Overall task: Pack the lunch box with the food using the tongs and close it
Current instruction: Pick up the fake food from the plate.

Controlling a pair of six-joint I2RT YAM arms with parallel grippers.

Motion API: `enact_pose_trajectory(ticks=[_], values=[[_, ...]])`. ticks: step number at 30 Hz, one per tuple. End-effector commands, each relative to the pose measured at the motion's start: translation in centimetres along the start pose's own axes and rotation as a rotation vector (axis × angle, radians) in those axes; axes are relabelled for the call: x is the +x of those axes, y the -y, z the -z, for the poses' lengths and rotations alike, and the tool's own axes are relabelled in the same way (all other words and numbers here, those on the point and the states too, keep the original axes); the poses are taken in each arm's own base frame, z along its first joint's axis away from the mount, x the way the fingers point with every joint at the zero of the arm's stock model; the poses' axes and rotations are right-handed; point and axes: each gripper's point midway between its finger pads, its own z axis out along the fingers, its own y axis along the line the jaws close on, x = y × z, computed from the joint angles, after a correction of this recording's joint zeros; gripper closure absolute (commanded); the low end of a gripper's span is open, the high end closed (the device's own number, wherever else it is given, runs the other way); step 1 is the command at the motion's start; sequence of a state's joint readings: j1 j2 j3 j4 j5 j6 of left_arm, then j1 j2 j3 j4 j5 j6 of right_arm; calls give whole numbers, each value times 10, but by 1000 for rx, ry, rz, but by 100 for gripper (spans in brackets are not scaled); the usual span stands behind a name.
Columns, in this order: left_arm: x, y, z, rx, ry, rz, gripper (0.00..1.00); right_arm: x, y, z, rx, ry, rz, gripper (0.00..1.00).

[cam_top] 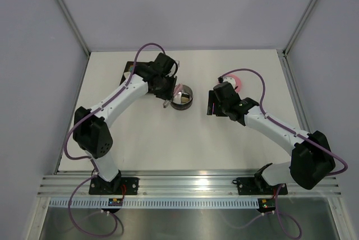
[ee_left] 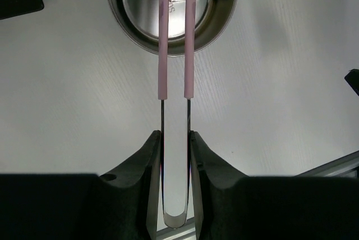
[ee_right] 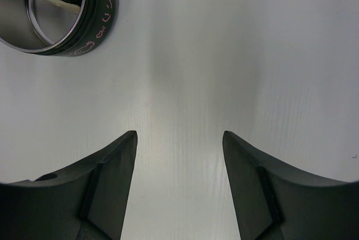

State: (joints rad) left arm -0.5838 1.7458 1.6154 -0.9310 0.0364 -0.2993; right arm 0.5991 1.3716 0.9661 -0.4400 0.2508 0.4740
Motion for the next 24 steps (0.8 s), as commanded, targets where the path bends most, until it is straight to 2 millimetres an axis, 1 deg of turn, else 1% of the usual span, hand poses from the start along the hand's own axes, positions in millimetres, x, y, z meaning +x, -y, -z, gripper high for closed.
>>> enact_pose_trajectory(ticks=[1,2,3,4,6,7,8,10,16,19,21,24], values=[[-24,-15,31,-48,112,0,100,-12,0,8,-5,45,-23,30],[-23,-25,32,-60,111,19,100,-12,0,9,-8,43,-21,30],[-23,-30,32,-65,114,31,100,-12,0,9,-8,43,-21,30],[-24,-41,34,-79,120,54,100,-11,0,9,-9,43,-19,30],[-22,-54,35,-95,123,80,100,-11,0,10,-9,43,-19,30],[-22,-66,36,-113,124,105,100,-11,0,10,-11,43,-20,30],[-20,-73,36,-128,121,119,100,-11,0,10,-14,43,-21,30],[-14,-94,34,-183,109,153,100,-10,-1,10,-16,40,-20,30],[4,-139,27,-335,66,209,100,-11,-5,8,-33,35,-16,30],[8,-158,23,-398,42,243,99,-11,-6,7,-36,32,-13,30],[7,-162,21,-392,39,261,96,-12,-7,7,-40,33,-13,30],[5,-167,19,-393,41,278,88,-10,-8,6,-42,30,-14,30]])
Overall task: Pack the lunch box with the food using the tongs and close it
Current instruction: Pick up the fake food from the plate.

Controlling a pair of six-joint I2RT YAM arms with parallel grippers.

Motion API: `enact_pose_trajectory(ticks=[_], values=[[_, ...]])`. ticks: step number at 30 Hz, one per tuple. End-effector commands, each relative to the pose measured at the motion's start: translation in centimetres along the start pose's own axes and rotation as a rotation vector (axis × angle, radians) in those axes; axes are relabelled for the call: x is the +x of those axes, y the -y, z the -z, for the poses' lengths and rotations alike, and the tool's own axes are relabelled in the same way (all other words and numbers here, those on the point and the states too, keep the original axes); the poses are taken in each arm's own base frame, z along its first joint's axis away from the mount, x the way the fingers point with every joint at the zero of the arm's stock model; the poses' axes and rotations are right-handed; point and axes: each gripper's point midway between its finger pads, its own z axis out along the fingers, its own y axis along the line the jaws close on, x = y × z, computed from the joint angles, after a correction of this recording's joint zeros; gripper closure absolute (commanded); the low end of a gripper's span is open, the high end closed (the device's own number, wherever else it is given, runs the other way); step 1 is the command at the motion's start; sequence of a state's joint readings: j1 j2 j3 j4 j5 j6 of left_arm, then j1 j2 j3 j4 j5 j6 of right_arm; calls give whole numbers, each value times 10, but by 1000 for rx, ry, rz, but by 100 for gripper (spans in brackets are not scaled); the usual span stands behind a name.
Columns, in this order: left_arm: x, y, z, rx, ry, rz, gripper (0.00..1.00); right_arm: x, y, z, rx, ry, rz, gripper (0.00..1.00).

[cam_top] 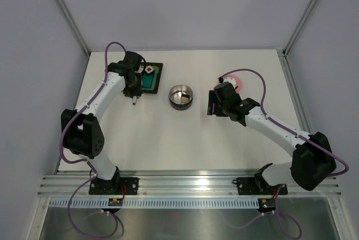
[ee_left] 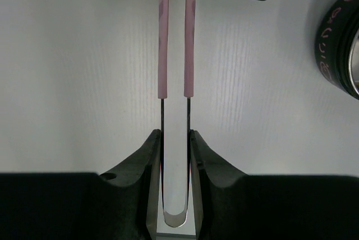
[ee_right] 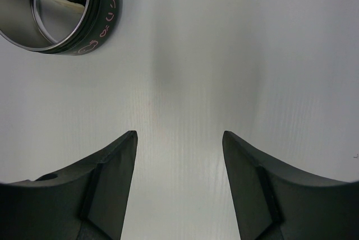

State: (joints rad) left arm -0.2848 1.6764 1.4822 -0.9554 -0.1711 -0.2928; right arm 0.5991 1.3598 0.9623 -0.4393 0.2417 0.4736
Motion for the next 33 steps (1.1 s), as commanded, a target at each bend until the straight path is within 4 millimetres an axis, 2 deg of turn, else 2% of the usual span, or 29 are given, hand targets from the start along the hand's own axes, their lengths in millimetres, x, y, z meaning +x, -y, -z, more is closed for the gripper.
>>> enact_pose_trajectory(ticks=[1,7,17,22,33], values=[[-16,-9,-2,-30,41,34,85,-10,-7,4,-33,28,-12,30],[-12,-10,-8,-32,25,37,82,-4,-3,3,-24,20,-17,30],[-7,-18,-18,-61,6,54,76,-7,-8,1,-38,19,-16,30],[-9,-19,-25,-57,6,75,66,-5,-7,1,-36,17,-19,30],[-14,-20,-39,-53,1,108,66,-5,-7,1,-36,19,-19,30]])
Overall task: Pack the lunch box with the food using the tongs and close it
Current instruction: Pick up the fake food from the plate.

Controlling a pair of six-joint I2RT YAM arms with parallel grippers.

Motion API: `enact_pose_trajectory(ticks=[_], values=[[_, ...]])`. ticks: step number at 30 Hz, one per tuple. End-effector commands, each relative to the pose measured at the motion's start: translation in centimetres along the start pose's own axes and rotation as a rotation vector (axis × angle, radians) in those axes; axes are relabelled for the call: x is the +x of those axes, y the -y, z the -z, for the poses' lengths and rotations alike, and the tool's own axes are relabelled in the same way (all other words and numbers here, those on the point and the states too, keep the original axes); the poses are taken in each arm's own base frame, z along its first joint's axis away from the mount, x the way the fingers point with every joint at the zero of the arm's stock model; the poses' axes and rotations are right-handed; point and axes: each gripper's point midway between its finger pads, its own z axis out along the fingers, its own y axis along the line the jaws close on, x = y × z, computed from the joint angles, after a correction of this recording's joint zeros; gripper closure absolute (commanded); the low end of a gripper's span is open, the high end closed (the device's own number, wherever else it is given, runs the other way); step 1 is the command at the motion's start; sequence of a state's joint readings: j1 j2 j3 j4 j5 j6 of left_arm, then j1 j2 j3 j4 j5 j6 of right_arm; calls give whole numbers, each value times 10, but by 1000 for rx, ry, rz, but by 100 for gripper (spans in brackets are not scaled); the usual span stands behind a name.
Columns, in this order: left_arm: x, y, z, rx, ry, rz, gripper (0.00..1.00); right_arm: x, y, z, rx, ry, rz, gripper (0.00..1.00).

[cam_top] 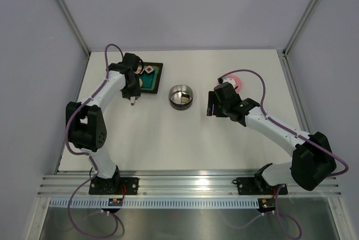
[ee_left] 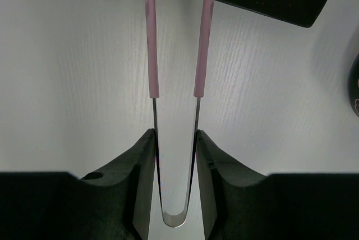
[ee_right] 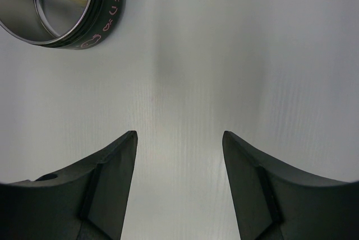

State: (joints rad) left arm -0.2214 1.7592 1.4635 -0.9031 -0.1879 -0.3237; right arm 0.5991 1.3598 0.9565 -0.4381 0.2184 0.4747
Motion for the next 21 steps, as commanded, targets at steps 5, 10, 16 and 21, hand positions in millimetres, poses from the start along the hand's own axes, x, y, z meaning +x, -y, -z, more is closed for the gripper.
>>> enact_pose_trajectory(ticks=[5,10,16,21], values=[[-15,3,-6,14,39,35,62,-8,-5,1,-24,31,-23,30],[-16,6,-9,19,34,47,58,-7,-4,1,-24,31,-26,30],[-20,10,-14,31,37,57,58,-7,-4,2,-24,31,-28,30],[-26,12,-20,37,31,60,58,-6,-3,2,-22,32,-26,30]])
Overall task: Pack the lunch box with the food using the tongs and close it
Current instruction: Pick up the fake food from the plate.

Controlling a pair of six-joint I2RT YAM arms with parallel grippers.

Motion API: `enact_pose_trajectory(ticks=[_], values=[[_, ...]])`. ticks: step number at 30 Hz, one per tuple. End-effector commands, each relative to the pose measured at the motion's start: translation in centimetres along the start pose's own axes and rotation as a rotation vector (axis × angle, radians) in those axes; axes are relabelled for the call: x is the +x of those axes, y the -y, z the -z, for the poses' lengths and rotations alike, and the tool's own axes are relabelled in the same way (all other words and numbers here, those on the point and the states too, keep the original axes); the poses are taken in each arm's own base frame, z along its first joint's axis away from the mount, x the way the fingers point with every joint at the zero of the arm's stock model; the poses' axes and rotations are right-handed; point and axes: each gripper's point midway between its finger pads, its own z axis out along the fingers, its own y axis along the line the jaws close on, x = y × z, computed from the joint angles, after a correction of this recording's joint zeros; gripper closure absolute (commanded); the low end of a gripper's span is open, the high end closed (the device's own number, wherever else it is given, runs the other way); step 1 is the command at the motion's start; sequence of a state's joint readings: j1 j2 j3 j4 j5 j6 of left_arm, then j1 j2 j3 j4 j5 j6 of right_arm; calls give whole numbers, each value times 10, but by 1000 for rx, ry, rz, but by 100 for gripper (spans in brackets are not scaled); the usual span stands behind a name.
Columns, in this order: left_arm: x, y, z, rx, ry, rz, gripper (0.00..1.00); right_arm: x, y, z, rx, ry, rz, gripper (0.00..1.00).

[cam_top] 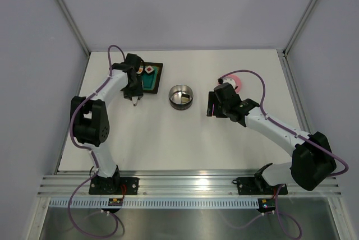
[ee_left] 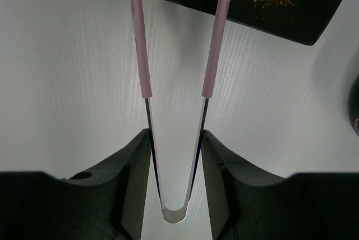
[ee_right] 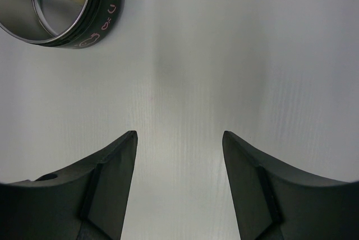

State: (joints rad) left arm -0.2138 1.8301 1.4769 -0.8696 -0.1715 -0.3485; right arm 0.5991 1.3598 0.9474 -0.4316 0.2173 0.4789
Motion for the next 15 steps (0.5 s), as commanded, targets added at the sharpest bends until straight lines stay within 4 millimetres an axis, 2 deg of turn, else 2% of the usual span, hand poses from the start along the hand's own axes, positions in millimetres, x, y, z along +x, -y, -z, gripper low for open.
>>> enact_pose_trajectory(ticks=[1,11,15], values=[[-24,8,2,35,57,32,58,-8,-3,3,-19,34,-22,30],[-33,11,-7,49,50,43,59,-8,-5,2,-22,32,-22,30],[-32,12,-6,57,49,40,70,-9,-4,3,-20,33,-23,30]])
